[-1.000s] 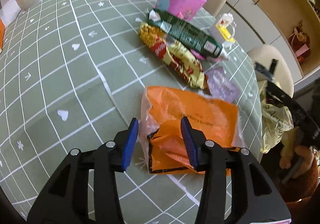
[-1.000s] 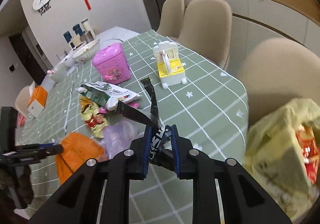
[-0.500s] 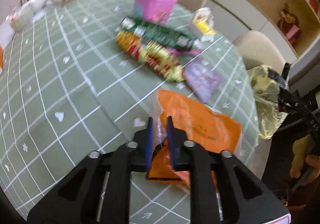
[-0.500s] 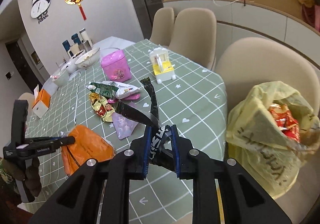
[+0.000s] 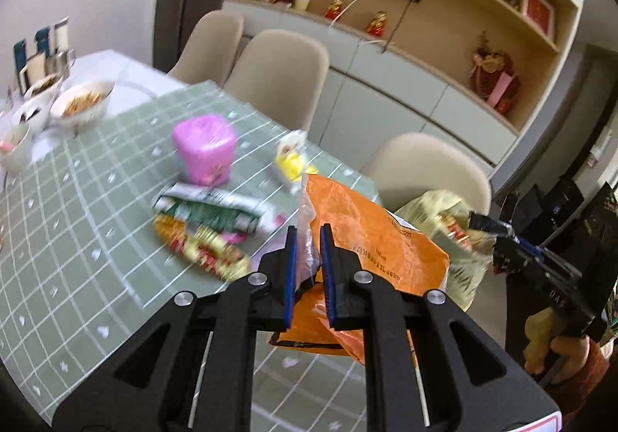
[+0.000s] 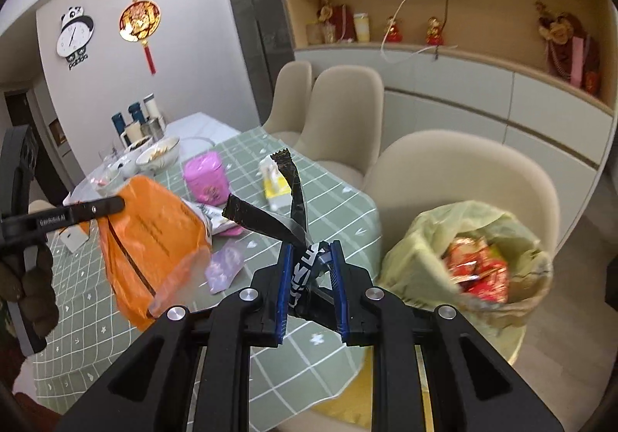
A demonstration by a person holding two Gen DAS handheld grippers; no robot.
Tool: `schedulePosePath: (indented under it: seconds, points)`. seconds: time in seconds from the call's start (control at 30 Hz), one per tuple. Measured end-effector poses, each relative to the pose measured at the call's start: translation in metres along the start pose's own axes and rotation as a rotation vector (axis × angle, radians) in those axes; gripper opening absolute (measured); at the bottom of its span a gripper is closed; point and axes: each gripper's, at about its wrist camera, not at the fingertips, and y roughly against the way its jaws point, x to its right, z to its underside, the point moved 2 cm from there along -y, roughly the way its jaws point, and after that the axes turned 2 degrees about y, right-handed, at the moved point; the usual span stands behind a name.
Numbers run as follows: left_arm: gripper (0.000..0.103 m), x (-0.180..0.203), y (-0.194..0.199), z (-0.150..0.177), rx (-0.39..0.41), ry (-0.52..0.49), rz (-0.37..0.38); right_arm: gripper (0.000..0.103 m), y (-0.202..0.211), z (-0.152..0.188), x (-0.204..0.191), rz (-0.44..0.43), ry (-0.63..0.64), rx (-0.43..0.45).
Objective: Collect trash
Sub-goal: 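Carry the orange bag and black stick over to the yellow bag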
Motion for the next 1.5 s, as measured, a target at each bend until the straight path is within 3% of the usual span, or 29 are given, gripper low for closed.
schedulePosePath:
  seconds: [0.27, 0.5, 0.63, 1.13, 1.4, 1.5]
  points:
    - [0.011, 0.090, -0.006, -0.044, 0.111, -0.109, 0.099, 0.020, 0.046, -0.019, 0.059, 0.088, -0.022, 0.090]
    - [0.011, 0.166, -0.035, -0.057, 0.139, -0.189, 0.182, 0.020, 0.080, -0.020, 0.119, 0.190, -0.028, 0.154]
    - [0.011, 0.193, -0.066, -0.058, 0.128, -0.178, 0.215, 0.020, 0.089, -0.012, 0.160, 0.237, -0.079, 0.173]
    - [0.012, 0.252, -0.176, -0.056, 0.058, -0.258, 0.127, 0.020, 0.076, 0.001, 0.255, 0.283, -0.197, 0.189]
    - [0.012, 0.282, -0.213, -0.040, 0.071, -0.423, 0.038, 0.020, 0.060, 0.011, 0.278, 0.273, -0.247, 0.156]
    - [0.012, 0.294, -0.231, -0.023, 0.034, -0.495, 0.023, 0.020, 0.052, 0.017, 0.287, 0.270, -0.263, 0.136]
